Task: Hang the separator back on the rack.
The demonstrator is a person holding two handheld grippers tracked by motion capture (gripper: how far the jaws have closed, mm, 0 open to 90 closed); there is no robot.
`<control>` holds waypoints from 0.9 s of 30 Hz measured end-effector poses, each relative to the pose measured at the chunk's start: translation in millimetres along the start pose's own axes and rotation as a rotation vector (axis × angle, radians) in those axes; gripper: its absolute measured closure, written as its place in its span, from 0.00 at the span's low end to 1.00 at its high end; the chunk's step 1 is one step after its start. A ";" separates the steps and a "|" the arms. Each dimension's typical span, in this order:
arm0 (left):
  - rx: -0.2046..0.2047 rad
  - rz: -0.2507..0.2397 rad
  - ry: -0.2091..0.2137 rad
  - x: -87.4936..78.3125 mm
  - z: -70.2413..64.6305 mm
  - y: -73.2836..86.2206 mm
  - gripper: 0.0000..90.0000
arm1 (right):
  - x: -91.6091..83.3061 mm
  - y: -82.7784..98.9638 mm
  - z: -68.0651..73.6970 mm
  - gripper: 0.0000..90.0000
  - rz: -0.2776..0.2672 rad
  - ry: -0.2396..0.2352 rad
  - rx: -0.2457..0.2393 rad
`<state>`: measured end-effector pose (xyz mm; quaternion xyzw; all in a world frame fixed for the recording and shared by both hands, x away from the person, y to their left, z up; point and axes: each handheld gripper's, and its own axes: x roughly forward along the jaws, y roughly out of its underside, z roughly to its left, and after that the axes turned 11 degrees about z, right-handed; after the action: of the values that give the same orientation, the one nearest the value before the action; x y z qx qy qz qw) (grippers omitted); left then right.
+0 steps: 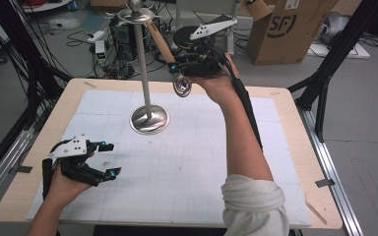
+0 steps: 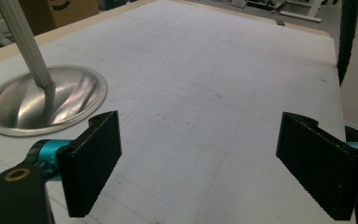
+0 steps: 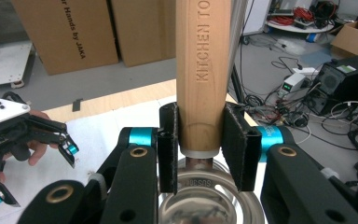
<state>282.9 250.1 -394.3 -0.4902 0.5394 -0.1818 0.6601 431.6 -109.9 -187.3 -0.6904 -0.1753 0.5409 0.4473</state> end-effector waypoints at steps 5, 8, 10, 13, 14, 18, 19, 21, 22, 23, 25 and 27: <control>-0.009 0.002 -0.003 -0.3 0.2 1.3 0.16 | 3.6 -2.1 -0.4 0.77 0.006 0.003 0.000; -0.004 0.003 0.001 -0.9 0.6 1.6 0.16 | 6.2 -1.9 -2.5 0.77 0.010 0.005 0.005; -0.009 0.002 0.001 -1.1 0.4 2.0 0.16 | 6.9 -0.9 -4.8 0.77 0.010 0.004 0.019; -0.010 0.003 -0.001 -1.8 0.8 2.6 0.16 | 8.6 0.7 -9.3 0.77 0.004 -0.007 0.033; -0.010 0.002 -0.001 -2.0 1.0 2.7 0.16 | 9.4 1.0 -10.6 0.77 -0.003 -0.013 0.033; -0.013 0.000 -0.003 -2.9 1.4 3.3 0.16 | 14.0 0.8 -14.3 0.77 -0.018 -0.032 0.038; -0.013 -0.001 -0.002 -3.0 1.6 3.5 0.16 | 15.7 0.6 -15.0 0.76 -0.018 -0.034 0.040; -0.016 0.000 -0.004 -3.3 1.8 4.0 0.16 | 19.3 0.5 -16.4 0.76 -0.020 -0.040 0.039; -0.015 0.001 -0.003 -3.5 2.2 4.2 0.16 | 20.9 0.5 -16.8 0.76 -0.019 -0.043 0.039; -0.017 0.001 -0.005 -3.7 2.3 4.3 0.16 | 22.6 0.4 -17.1 0.76 -0.019 -0.042 0.041; -0.019 0.001 -0.004 -3.8 2.4 4.6 0.16 | 26.1 -0.1 -17.4 0.76 -0.016 -0.047 0.037; -0.019 0.000 -0.004 -3.7 2.3 4.7 0.16 | 28.8 -0.8 -17.6 0.76 -0.013 -0.051 0.041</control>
<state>282.3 256.1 -396.4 -0.4968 0.5397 -0.1755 0.6566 457.9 -96.2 -203.4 -0.6660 -0.1798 0.5589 0.4601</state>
